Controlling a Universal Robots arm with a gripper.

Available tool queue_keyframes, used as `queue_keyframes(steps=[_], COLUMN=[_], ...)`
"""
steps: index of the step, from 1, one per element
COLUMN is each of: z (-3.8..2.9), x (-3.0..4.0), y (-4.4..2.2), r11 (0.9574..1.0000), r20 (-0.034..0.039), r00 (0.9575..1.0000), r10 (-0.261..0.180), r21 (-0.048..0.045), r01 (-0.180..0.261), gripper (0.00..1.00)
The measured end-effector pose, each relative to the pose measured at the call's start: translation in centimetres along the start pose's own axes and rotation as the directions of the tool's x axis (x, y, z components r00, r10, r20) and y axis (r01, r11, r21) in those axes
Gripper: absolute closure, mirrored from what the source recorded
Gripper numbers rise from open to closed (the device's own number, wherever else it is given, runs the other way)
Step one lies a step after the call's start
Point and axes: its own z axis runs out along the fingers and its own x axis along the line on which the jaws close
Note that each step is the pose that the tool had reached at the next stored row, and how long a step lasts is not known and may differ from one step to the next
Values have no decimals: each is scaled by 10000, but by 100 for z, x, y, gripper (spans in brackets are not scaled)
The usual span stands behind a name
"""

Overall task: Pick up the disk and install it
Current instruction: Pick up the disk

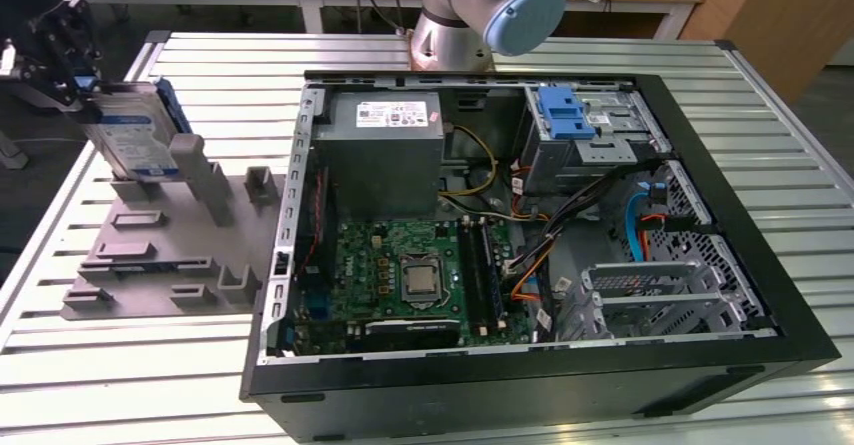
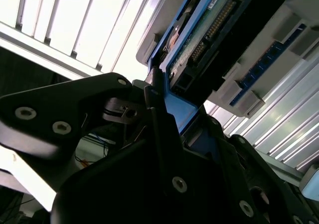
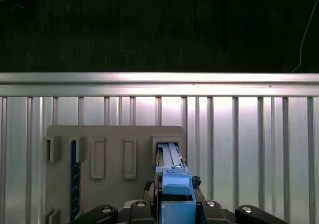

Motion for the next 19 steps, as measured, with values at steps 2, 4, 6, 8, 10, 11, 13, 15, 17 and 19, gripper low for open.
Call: queue_keyframes(steps=[2,4,6,8,10,11,13,15,17,19], z=[-8,-8,-10,-10,-13,-18,-30,-47,-69,-87], x=[0,0,0,0,0,0,-1,-1,-1,-1], y=[0,0,0,0,0,1,0,1,1,1], r11=[10000,10000,10000,10000,10000,10000,10000,10000,10000,10000], r20=[1,1,0,0,0,-2,-1,0,0,0], r00=[10000,10000,10000,10000,10000,10000,10000,10000,10000,10000], r10=[0,0,0,0,0,0,0,0,0,0], r21=[2,3,-1,0,-1,-4,-2,0,0,0], r01=[0,0,0,0,0,0,0,0,0,0], gripper=[64,64,64,64,64,64,64,64,64,64])
